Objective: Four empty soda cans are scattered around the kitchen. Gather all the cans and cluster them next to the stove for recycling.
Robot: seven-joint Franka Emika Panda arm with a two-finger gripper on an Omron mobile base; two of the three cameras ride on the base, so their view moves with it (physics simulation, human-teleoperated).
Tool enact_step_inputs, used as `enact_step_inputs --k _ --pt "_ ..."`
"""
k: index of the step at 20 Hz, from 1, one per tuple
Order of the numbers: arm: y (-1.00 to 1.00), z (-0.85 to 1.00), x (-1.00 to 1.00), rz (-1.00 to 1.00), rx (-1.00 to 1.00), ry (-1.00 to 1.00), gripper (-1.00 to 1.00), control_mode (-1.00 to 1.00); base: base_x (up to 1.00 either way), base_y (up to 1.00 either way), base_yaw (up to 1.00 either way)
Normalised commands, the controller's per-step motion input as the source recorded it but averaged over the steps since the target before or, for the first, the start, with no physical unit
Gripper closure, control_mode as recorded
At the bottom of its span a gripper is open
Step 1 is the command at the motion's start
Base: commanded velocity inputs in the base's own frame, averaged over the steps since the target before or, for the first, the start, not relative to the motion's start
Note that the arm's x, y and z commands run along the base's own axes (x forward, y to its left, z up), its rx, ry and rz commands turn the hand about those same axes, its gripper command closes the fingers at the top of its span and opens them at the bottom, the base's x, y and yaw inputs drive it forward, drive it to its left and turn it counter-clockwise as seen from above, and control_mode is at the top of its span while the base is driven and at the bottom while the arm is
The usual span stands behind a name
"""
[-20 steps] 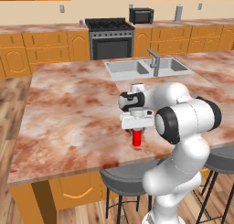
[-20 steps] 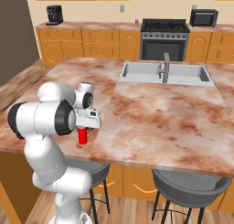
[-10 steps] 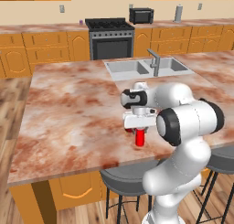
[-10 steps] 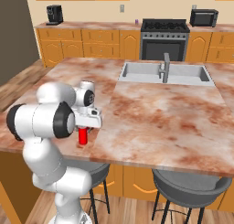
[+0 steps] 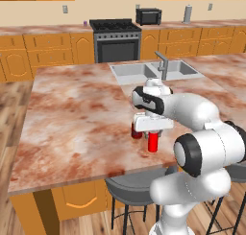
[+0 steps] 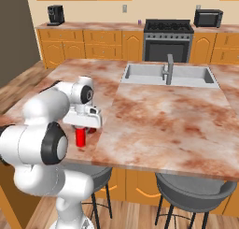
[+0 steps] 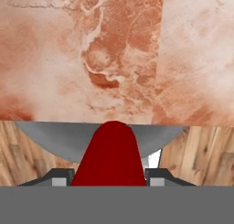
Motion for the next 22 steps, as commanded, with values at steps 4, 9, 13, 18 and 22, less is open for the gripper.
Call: enact_step_inputs --k 4,9,13,18,22 --pt "0.00 0.58 -0.39 0.00 0.00 -0.14 1.00 -1.00 0.00 0.00 0.00" --pt "0.00 0.46 -0.09 0.01 0.00 -0.14 1.00 -1.00 0.00 0.00 0.00" --pt "0.00 0.40 -0.20 0.01 0.00 -0.04 1.00 -1.00 0.00 0.00 0.00" --pt "0.00 0.00 0.00 0.00 0.00 0.00 1.00 1.00 -0.91 0.71 0.03" --pt "0.00 0.00 0.00 0.00 0.00 0.00 1.00 1.00 -0.71 1.00 0.10"
